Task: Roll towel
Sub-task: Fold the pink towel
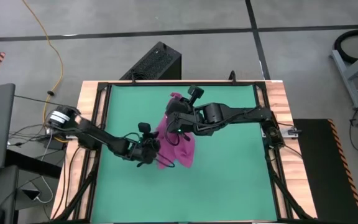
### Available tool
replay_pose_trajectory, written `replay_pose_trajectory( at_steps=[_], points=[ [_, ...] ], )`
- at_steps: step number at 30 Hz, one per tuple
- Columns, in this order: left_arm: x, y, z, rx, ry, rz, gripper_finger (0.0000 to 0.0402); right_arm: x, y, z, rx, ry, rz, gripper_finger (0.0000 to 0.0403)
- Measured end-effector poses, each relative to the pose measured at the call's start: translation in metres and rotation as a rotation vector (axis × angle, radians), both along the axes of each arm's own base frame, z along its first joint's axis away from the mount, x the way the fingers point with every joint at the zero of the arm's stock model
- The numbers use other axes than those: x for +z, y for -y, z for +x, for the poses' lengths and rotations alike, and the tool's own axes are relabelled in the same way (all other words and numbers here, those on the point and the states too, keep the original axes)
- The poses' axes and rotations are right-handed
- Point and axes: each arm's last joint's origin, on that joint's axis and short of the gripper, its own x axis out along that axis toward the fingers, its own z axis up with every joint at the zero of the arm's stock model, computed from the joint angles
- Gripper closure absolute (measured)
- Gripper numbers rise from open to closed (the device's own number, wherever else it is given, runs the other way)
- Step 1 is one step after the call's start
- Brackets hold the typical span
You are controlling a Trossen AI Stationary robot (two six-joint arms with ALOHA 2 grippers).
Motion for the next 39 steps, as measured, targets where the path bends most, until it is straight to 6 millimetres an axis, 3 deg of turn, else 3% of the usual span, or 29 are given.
replay_pose_trajectory(
  at_steps=[4, 8, 13, 18, 26, 39],
  points=[
    [0.032, 0.008, -0.015, -0.017, 0.104, -0.029, 0.0401, 0.002, 0.000, -0.003, -0.004, -0.006, -0.005, 0.0401],
    [0.047, 0.013, -0.023, -0.209, 0.137, -0.291, 0.0398, 0.004, 0.001, -0.005, -0.011, 0.009, 0.004, 0.0401],
    [0.031, 0.015, -0.024, -0.276, 0.038, -0.318, 0.0364, 0.003, 0.000, -0.005, -0.004, 0.006, 0.011, 0.0401],
    [0.001, 0.019, -0.018, -0.326, -0.137, -0.251, 0.0298, 0.003, -0.001, -0.005, 0.020, 0.003, 0.036, 0.0401],
    [-0.023, 0.018, -0.005, -0.158, -0.161, -0.069, 0.0206, 0.003, -0.001, -0.005, 0.024, 0.000, 0.038, 0.0400],
    [-0.033, -0.004, 0.012, -0.013, -0.057, -0.016, 0.0196, 0.002, -0.001, -0.005, 0.027, -0.002, 0.041, 0.0399]
  ],
)
